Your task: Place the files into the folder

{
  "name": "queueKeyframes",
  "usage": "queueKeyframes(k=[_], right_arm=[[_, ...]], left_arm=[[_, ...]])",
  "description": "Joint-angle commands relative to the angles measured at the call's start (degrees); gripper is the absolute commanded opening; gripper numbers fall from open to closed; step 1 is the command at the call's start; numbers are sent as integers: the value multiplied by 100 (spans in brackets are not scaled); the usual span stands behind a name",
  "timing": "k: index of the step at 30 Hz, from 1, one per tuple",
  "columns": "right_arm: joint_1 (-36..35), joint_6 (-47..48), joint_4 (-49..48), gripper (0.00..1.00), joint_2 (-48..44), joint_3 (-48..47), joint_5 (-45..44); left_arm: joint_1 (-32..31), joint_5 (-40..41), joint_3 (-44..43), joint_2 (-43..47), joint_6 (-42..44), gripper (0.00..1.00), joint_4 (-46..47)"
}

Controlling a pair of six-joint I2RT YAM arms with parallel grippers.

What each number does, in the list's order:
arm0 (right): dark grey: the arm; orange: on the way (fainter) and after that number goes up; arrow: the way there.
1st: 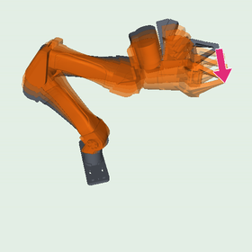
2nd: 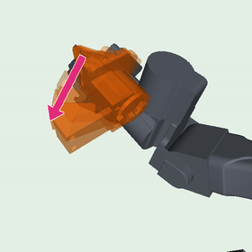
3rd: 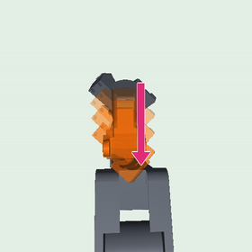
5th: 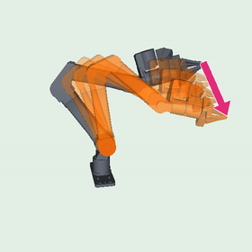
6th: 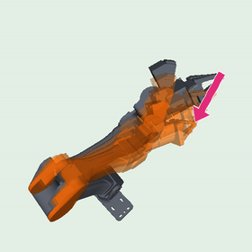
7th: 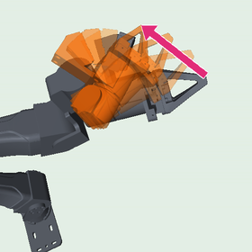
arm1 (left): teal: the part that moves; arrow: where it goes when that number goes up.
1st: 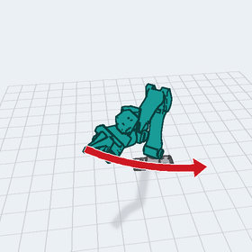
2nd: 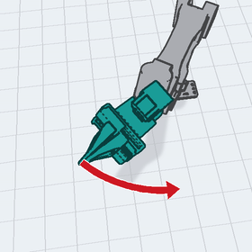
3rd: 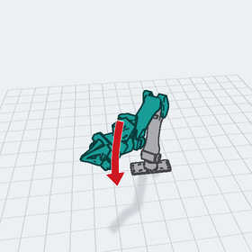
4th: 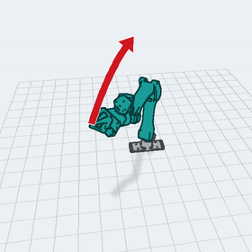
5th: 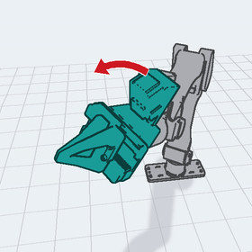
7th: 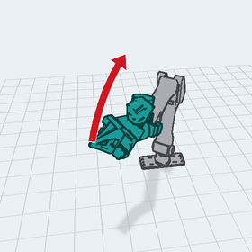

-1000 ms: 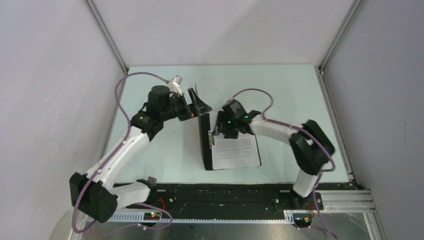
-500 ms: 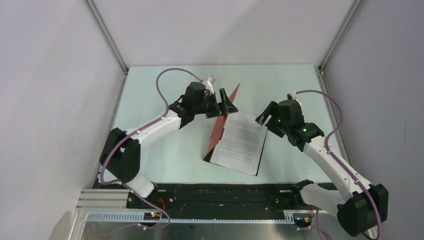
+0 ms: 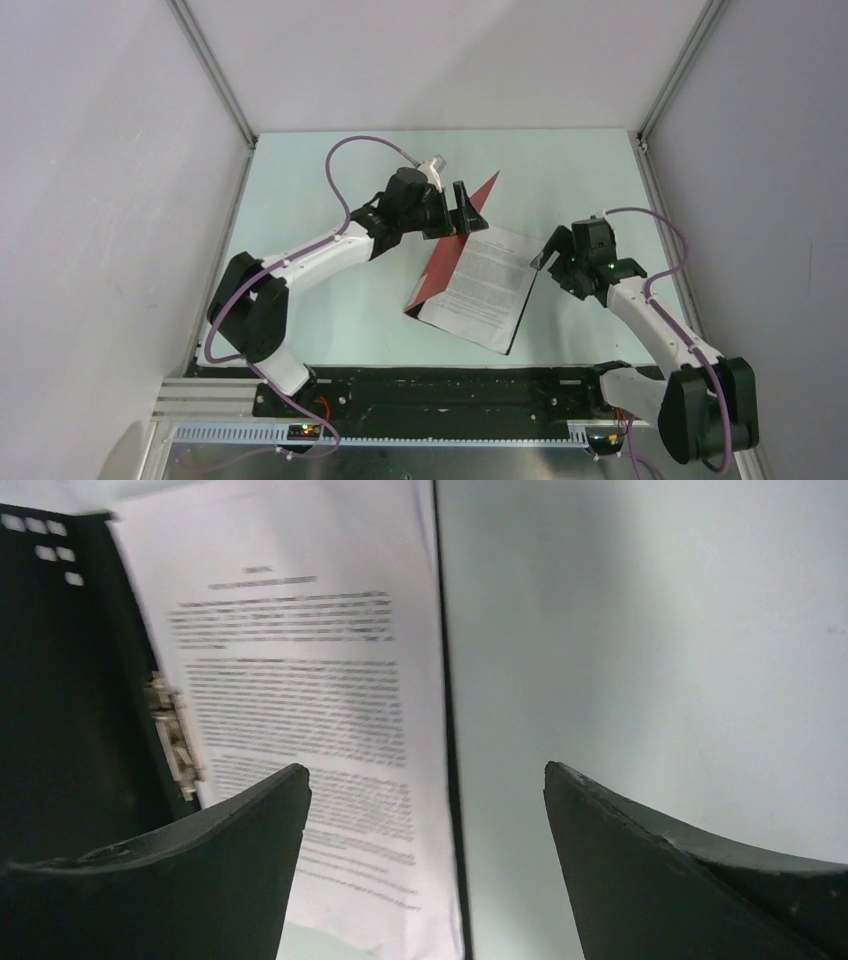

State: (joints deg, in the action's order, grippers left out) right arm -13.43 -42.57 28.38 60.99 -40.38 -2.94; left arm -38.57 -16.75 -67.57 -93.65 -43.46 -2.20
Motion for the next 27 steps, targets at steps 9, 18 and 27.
queueKeyframes(k=[9,18,27], right_arm=[[136,-741,-1846,96,1199,723,375],[-80,-1280,-3163,96,2681,441,831],[-497,-1389,-3212,96,3943,-725,1033]], left_arm=[[-530,124,42,816,140,100,-704],[-564,306,187,1224,238,100,-948],[-386,628,322,1496,339,100,-1332]])
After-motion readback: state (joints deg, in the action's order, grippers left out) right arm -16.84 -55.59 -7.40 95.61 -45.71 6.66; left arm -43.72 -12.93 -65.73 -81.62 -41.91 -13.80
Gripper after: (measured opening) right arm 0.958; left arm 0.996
